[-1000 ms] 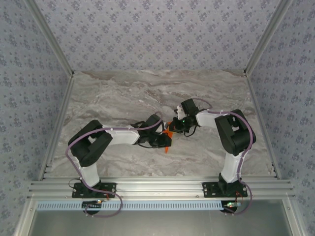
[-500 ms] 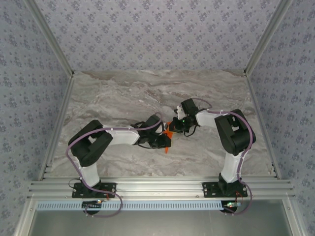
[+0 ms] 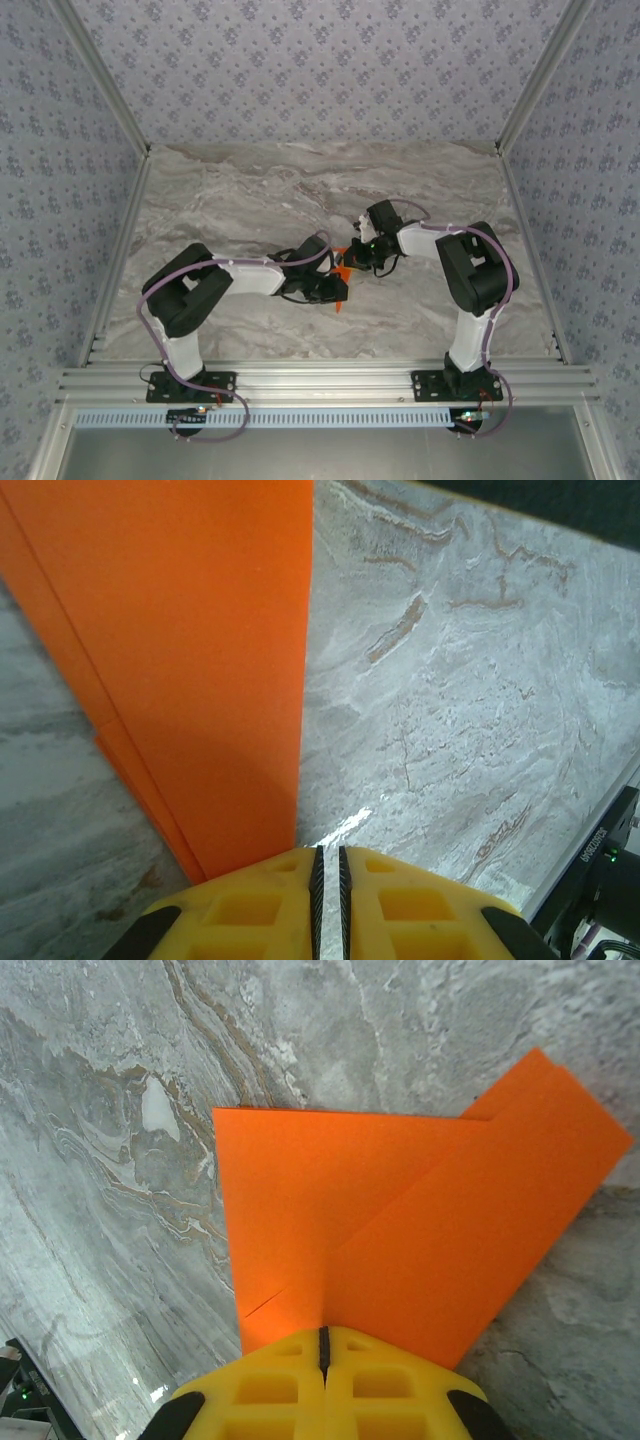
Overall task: Fold a paper plane with a square sheet of paper (fold left side to right side)
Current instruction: Fold the wing for the fifth time at the center of the table.
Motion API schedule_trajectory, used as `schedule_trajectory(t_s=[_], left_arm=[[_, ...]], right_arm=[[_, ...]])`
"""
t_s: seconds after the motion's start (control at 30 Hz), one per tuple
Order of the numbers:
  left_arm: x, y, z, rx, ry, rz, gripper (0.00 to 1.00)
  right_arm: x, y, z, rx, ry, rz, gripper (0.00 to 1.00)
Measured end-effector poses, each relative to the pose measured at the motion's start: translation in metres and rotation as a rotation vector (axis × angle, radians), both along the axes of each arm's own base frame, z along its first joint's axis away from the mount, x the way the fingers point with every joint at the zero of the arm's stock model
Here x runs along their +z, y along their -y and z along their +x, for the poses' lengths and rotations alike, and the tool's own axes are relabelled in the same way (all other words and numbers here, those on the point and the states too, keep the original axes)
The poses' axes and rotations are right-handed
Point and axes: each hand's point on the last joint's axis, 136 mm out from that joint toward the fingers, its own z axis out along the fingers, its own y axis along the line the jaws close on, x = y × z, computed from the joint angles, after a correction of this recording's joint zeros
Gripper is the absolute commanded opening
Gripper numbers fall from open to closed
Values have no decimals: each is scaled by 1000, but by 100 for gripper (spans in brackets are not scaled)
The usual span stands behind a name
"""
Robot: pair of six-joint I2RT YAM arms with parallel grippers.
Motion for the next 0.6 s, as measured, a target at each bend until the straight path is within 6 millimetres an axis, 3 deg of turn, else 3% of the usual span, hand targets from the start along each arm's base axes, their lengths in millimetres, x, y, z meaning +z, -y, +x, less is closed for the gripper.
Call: schedule_trajectory(t_s=[0.33, 0.6], left_arm=[[-2, -7, -3, 14, 31, 1, 13], [-1, -12, -17, -6, 35, 14, 12]], right_arm=[[-1, 0, 0, 0, -20, -8, 2], [-1, -1, 0, 1, -28, -12, 2]])
